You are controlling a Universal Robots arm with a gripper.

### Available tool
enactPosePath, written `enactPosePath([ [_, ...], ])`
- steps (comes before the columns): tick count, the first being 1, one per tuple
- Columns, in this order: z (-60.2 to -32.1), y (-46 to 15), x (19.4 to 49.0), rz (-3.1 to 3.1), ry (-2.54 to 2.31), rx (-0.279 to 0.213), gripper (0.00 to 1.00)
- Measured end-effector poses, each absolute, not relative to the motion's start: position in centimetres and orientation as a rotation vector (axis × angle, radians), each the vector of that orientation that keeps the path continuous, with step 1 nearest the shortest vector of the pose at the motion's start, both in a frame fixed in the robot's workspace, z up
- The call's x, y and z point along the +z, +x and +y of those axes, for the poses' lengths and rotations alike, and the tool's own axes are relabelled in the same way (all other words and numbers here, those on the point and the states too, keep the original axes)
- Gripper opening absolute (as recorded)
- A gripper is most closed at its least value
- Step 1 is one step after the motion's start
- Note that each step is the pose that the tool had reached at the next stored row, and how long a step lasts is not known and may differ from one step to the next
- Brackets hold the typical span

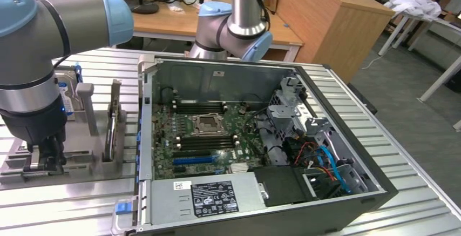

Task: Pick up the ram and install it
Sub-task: 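Pick up the ram and move it above insertion slot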

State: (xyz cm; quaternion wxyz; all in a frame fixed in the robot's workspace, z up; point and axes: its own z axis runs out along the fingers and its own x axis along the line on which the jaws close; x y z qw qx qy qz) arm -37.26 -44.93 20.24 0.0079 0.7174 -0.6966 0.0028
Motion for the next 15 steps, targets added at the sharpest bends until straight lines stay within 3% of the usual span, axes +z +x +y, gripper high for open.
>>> enactPosePath([
  [15,-44.61,-37.25,20.1,-2.178,2.243,0.009,0.27],
])
